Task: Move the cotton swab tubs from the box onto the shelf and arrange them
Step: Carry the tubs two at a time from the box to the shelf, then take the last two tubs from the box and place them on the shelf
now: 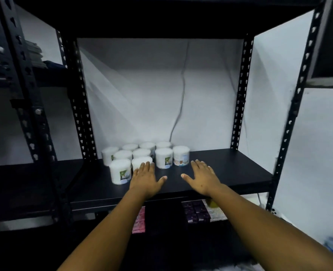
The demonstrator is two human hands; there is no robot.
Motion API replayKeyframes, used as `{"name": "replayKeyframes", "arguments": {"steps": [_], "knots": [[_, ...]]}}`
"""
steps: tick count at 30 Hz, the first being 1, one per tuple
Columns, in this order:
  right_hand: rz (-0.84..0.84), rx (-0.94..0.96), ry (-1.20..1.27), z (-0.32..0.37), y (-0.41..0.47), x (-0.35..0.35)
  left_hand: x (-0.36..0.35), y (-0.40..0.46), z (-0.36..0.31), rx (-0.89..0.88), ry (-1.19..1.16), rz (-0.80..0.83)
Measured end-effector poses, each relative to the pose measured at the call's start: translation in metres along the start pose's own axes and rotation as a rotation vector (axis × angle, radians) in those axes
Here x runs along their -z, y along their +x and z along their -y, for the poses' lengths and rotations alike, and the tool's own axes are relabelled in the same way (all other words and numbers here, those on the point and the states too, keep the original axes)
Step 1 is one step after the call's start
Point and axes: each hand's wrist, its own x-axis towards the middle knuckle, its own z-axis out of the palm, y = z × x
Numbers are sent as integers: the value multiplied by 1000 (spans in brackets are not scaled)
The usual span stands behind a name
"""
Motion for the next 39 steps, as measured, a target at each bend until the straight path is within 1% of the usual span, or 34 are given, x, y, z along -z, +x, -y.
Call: {"name": "replayKeyframes", "arguments": {"steps": [8,13,23,30,34,39], "knots": [[-46,-149,-27,-66,-60,34,-7,-10,-79,-170,-39,-9],[-86,-243,-36,-104,-95,51,-14,-14,-126,-270,-75,24],[-177,-395,-45,-160,-155,72,-33,-18,-210,-479,-151,36],[-158,-518,-52,-214,-203,66,-71,-22,-270,-600,-218,76],[-135,-594,-42,-252,-229,50,-110,-29,-307,-645,-241,147],[-111,-693,32,-295,-258,22,-152,-36,-343,-737,-226,224]]}}
